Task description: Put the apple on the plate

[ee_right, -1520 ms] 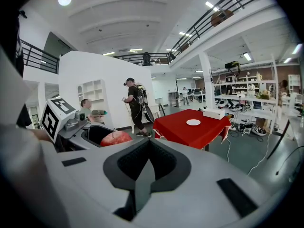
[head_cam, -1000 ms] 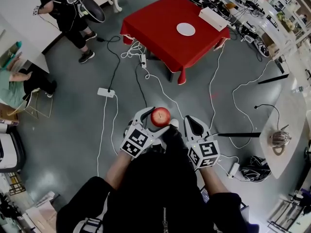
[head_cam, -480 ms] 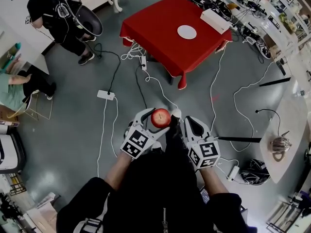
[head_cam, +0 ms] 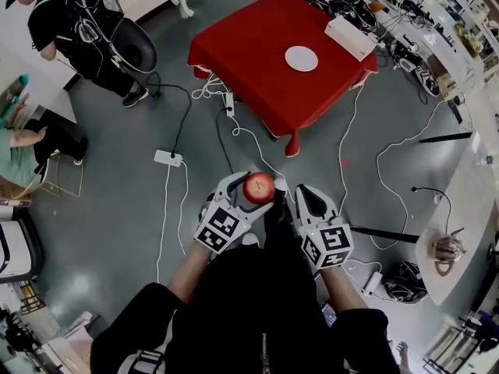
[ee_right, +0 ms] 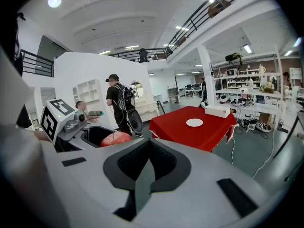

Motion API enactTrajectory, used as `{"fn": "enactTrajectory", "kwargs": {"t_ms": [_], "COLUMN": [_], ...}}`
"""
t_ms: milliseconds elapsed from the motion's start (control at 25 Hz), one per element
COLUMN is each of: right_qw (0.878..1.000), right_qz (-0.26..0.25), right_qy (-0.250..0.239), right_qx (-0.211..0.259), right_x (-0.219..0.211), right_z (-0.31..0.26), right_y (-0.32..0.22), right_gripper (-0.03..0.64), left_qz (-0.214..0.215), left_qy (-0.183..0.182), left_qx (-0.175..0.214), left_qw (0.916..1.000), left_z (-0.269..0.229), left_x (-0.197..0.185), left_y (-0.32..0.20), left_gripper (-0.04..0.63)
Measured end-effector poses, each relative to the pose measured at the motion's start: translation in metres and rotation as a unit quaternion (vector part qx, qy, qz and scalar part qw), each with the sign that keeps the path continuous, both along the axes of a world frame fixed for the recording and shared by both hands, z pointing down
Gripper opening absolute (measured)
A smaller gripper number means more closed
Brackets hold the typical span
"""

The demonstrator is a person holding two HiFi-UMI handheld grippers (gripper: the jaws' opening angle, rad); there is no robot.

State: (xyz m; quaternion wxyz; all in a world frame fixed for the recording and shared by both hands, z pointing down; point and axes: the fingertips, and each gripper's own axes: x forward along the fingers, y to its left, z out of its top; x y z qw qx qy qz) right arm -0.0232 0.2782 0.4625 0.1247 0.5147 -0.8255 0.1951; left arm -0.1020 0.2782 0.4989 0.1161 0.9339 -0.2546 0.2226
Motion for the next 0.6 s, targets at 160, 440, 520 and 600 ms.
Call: {"fn": "enactTrajectory", "kwargs": {"t_ms": [160,440,520,600], "right_qw": [1.0,0.999,0.999,0.999], "right_qz": [-0.005,-0.035,-0.043,-0.052], "right_qy": [-0.002,-0.002,-0.004,-0.006], "right_qx": [0.009,0.007,0.007,0.008], "right_x": [0.011,0.021,0.023,0.025], "right_z": [-0.004,-0.005,-0.006,-0.006], "right_y": [-0.045,-0.141,-0.166,-0.187], "right_gripper": [0.011,0.011,0.011,0.011], "left_qz": [-0.01,-0.047,-0.056,-0.063], "left_qy": [-0.002,-0.005,-0.007,-0.008], "left_qx": [-0.001,-0.008,-0.006,-0.005], "left_qw": [0.9999,0.9988,0.9984,0.998], "left_z": [-0.003,-0.007,-0.009,-0.009], "left_x": [0.01,0.016,0.018,0.022], "left_y": [-0.04,-0.126,-0.15,-0.17], "left_gripper": [0.364,0.364,0.364,0.364]}}
